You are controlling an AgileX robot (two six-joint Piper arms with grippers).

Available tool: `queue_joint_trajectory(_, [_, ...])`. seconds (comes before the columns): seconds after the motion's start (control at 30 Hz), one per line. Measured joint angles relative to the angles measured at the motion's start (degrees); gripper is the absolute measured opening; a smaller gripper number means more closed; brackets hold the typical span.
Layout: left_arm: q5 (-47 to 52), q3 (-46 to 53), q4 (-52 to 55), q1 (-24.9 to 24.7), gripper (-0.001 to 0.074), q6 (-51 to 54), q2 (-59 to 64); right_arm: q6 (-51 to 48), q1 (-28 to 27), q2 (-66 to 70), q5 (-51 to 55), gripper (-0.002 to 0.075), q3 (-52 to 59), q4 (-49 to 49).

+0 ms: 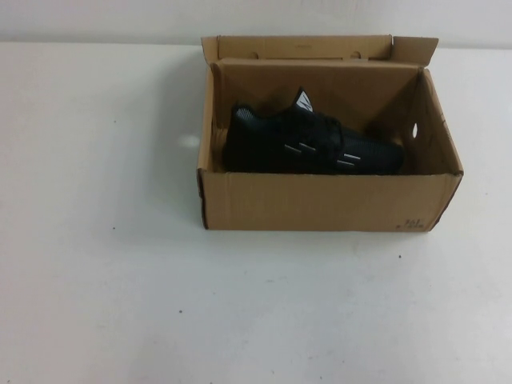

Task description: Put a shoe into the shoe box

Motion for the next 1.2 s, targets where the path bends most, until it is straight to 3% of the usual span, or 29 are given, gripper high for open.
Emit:
queue_joint_trajectory(0.2, [5.14, 0.32, 0.00, 0.05, 0.0001, -1.32, -0.14, 0.00, -0.04, 0.00, 0.00, -0.0016, 0.00, 0.00])
queue_joint_trajectory(1.03, [5.25, 0.32, 0.00, 0.05, 0.0001, -1.60, -0.20, 0.00, -0.04, -0.12, 0.00, -0.0016, 0.00, 0.10])
queue_joint_trajectory(1.2, [5.25, 0.32, 0.00, 0.05, 0.0001, -1.60, -0.20, 0.00, -3.89, -3.48, 0.00, -0.0016, 0.00, -0.48])
